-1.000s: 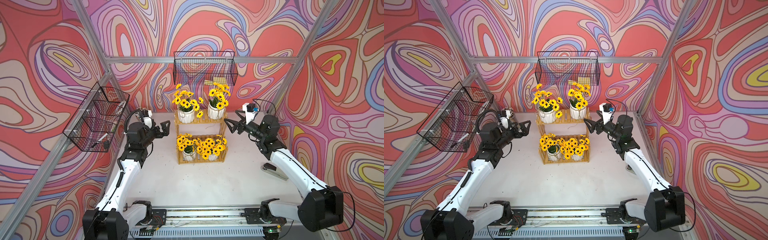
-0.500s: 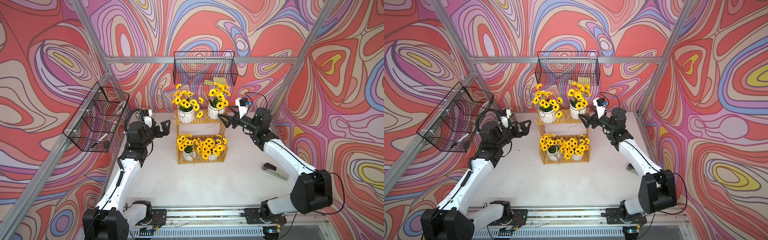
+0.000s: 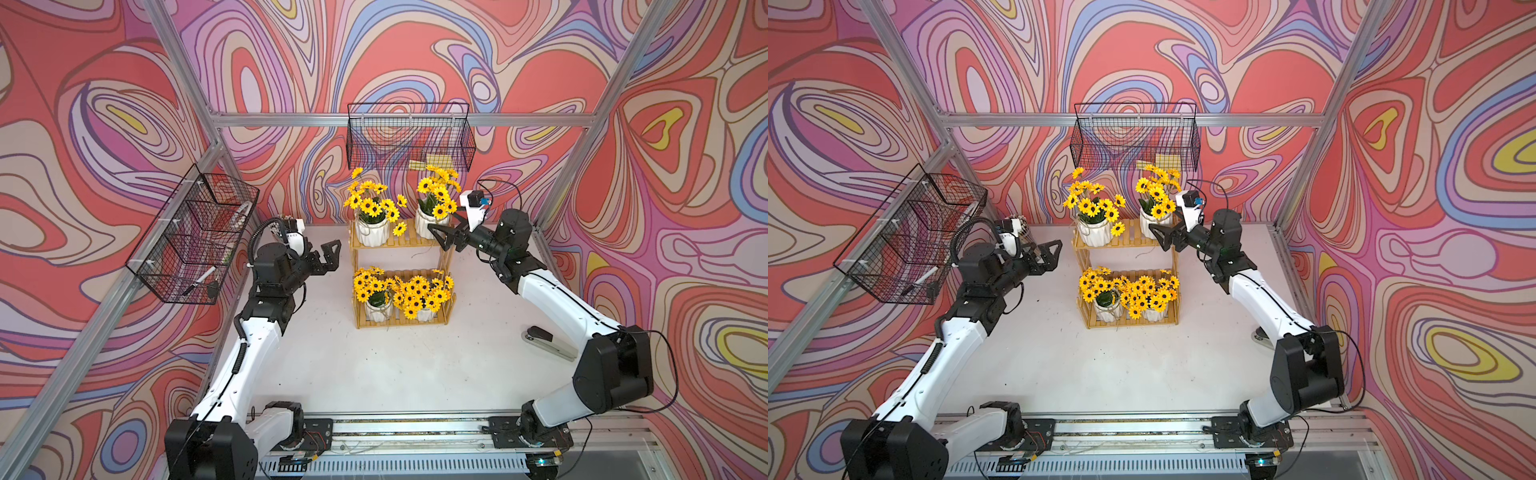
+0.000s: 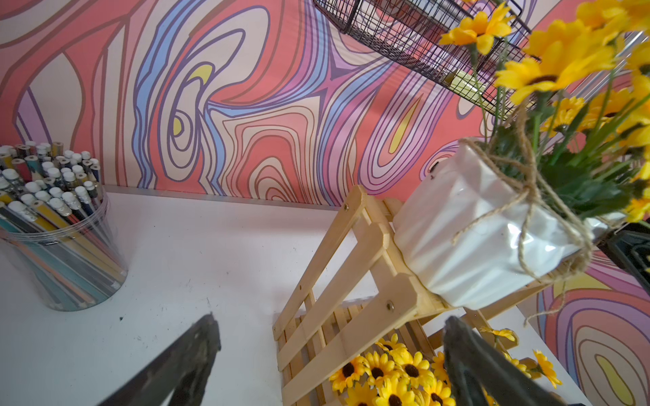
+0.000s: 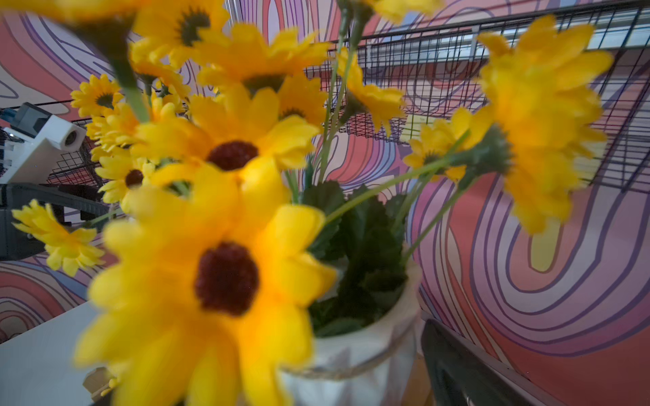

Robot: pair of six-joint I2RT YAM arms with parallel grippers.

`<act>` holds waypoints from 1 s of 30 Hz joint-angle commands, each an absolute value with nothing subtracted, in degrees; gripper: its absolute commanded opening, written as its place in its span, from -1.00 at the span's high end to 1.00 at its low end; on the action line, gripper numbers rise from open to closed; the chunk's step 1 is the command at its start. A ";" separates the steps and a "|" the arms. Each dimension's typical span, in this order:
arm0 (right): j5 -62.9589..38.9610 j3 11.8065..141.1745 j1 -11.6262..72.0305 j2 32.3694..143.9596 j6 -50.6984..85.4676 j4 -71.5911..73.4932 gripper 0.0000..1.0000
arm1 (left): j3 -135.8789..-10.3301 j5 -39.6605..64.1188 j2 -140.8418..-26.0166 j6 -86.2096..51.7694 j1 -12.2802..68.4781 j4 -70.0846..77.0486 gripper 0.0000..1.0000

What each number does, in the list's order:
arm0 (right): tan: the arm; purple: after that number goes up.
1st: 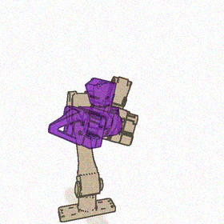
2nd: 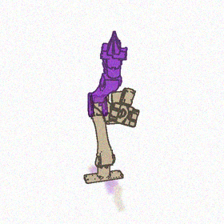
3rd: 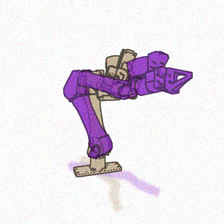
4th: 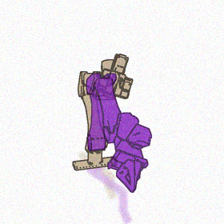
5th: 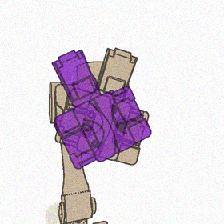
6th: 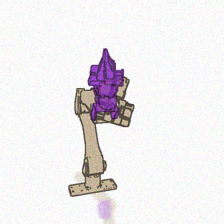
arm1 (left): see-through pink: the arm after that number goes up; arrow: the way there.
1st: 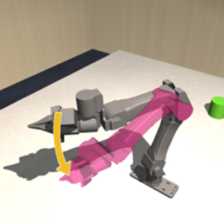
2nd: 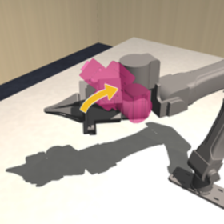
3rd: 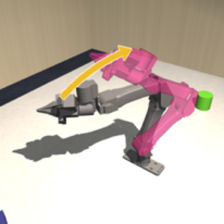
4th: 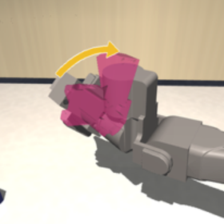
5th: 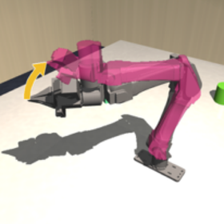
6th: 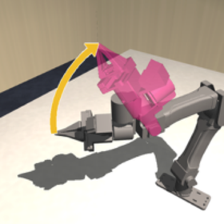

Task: Take the sunflower pots off the shelves
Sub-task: Pick up the sunflower pot from the shelf.

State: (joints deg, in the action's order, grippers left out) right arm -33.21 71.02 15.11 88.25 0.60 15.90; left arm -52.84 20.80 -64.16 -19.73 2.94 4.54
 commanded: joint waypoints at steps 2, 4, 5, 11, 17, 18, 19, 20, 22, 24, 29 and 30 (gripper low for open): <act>-31.76 73.35 15.82 90.23 -0.02 16.54 -0.96 | -54.32 21.45 -63.29 -19.60 2.46 5.64 -1.00; -31.61 74.21 15.91 91.00 -0.10 16.15 -0.96 | -54.40 21.30 -63.32 -19.60 2.45 5.62 -0.99; -31.42 74.64 16.04 91.39 -0.32 15.93 -0.96 | -54.40 21.33 -63.31 -19.56 2.46 5.62 -1.00; -30.64 76.71 16.61 93.32 -1.14 15.38 -0.96 | -54.48 21.46 -63.36 -19.68 2.46 5.62 -0.99; -31.01 78.45 17.09 94.78 -1.15 15.25 -0.96 | -54.49 21.58 -63.28 -19.78 2.44 5.50 -0.99; -30.98 78.53 17.14 94.92 -1.16 15.29 -0.95 | -54.49 21.62 -63.18 -19.78 2.46 5.48 -0.99; -30.96 78.76 17.23 95.13 -1.22 15.29 -0.95 | -54.41 21.59 -63.17 -19.78 2.46 5.51 -1.00; -30.93 78.91 17.25 95.31 -1.29 15.13 -0.95 | -54.46 21.59 -63.16 -19.74 2.46 5.52 -0.99; -30.89 79.42 17.37 95.71 -1.63 14.52 -0.95 | -54.45 21.64 -63.14 -19.86 2.45 5.47 -0.99; -30.70 79.74 17.59 96.06 -2.16 14.00 -0.94 | -54.40 21.78 -63.15 -19.95 2.46 5.46 -0.99; -29.72 80.28 18.15 96.57 -3.12 13.05 -0.88 | -54.32 21.88 -63.27 -20.13 2.48 5.67 -1.00; -29.52 80.42 18.28 96.59 -3.32 12.73 -0.86 | -54.32 21.88 -63.21 -20.13 2.46 5.66 -1.00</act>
State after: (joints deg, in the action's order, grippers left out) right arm -30.72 78.96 17.50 95.48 -2.09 13.98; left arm -52.84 21.02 -64.16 -19.77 2.94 4.54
